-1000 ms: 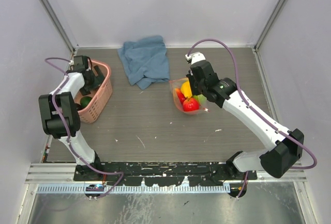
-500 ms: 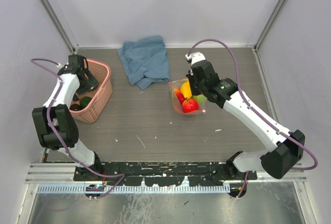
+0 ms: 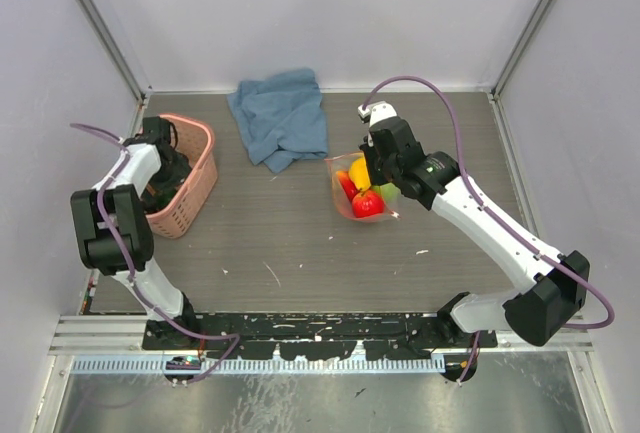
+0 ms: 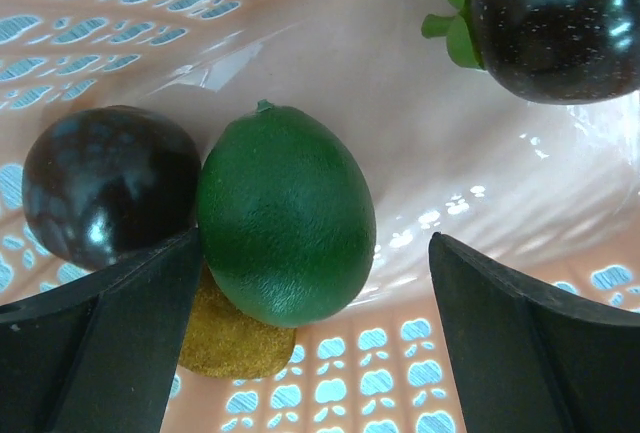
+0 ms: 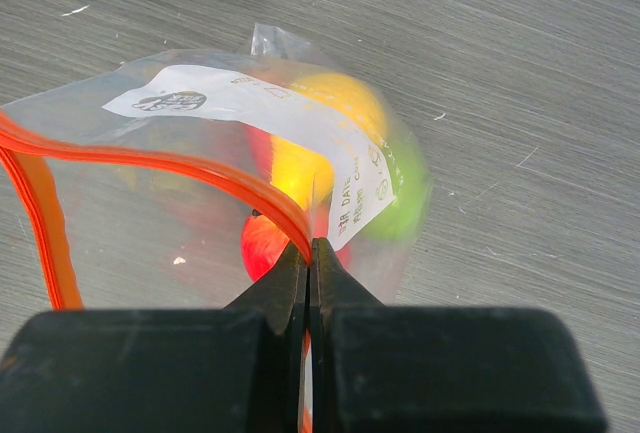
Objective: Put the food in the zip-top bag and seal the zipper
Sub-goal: Pick up the fake fruit from the bin.
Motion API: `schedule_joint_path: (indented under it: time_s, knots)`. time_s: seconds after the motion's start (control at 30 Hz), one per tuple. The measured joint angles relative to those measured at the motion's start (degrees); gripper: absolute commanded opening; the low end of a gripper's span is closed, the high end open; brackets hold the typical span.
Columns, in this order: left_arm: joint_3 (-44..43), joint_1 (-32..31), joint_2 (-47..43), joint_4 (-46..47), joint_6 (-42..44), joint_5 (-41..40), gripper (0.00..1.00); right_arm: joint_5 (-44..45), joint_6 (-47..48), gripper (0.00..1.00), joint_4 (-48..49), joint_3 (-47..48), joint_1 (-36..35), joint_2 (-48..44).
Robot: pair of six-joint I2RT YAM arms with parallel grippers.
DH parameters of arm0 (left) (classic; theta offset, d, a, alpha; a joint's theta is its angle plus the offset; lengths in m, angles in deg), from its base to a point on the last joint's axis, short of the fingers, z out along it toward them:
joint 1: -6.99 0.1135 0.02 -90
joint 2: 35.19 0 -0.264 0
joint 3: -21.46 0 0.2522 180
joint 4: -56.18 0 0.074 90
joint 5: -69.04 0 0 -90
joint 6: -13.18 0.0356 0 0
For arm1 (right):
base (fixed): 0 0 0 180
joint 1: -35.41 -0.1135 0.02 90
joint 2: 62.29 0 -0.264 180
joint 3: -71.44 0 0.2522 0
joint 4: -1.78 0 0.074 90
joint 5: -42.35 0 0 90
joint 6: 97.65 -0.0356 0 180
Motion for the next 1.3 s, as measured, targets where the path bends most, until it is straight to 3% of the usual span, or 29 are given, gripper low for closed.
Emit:
schedule_joint_path:
  time_s: [0.4, 0.6, 0.77, 0.9, 1.0, 1.3]
  knots:
    - [0.0, 0.0, 3.9, 0.3, -1.3, 0.8, 0.91, 0.0, 0.0, 0.01, 0.0, 0.0, 0.0, 0.0]
    - [0.5, 0.0, 4.7, 0.7, -1.3, 1.6, 0.79, 0.0, 0.0, 0.01, 0.0, 0.0, 0.0, 0.0]
    - [0.5, 0.0, 4.7, 1.4, -1.0, 1.7, 0.62, 0.0, 0.0, 0.01, 0.0, 0.0, 0.0, 0.0]
    - [0.5, 0.0, 4.7, 1.9, -0.7, 1.6, 0.43, 0.0, 0.0, 0.0, 0.0, -0.1, 0.0, 0.0]
    - [1.2, 0.0, 4.3, 2.6, -0.1, 1.5, 0.35, 0.0, 0.0, 0.01, 0.0, -0.2, 0.0, 0.0]
    - [3.1, -2.8, -3.7, 2.7, 0.2, 0.4, 0.26, 0.0, 0.0, 0.01, 0.0, -0.2, 0.0, 0.0]
